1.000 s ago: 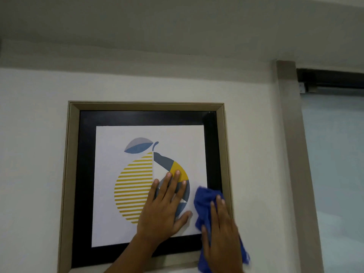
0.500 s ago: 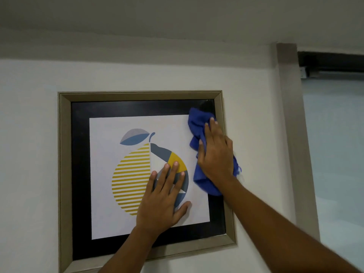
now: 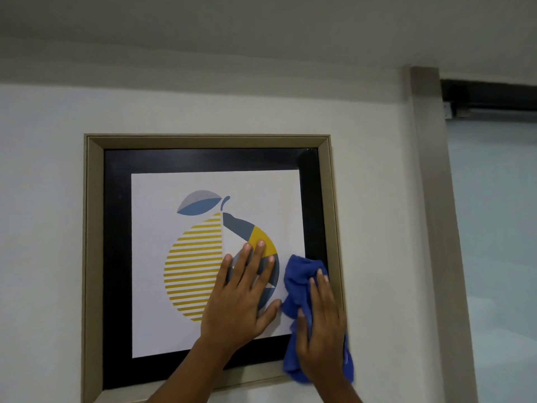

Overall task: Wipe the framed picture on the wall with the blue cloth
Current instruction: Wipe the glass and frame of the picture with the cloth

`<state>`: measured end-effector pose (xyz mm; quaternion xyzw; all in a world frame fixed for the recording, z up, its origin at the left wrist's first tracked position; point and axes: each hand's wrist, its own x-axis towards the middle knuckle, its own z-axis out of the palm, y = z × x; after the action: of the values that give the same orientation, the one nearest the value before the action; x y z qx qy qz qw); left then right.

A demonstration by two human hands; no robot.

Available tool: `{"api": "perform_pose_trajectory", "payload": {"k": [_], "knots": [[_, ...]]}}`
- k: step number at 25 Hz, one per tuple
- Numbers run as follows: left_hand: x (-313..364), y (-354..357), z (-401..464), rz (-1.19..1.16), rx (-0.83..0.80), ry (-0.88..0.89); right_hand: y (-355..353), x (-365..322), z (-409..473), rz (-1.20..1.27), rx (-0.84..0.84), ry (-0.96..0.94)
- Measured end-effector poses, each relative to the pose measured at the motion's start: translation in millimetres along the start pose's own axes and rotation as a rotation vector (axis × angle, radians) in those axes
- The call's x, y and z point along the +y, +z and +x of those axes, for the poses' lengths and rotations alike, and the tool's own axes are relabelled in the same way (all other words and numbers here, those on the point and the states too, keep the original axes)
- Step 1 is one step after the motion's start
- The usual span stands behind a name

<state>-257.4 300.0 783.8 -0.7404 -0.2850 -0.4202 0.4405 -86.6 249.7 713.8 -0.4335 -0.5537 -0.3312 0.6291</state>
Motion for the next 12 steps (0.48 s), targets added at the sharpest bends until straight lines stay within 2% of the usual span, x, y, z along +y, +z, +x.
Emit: {"api": "perform_pose_trajectory", "payload": {"k": [5,10,12], "knots": [[-1.3,0.7,-2.3,0.0,0.002,0.008,-1.0,-10.6,51.3,-0.035,-0.017,-0.01],[-1.5,4.5,-2.1,0.018,0.022,0.009,2.5,-40.6,201.4,-0.182,0.031,-0.059],[-0.8,4.2,-1.1,0.02,0.028,0.007,4.5,-47.8,232.9,-0.236,0.051,-0.08]]}}
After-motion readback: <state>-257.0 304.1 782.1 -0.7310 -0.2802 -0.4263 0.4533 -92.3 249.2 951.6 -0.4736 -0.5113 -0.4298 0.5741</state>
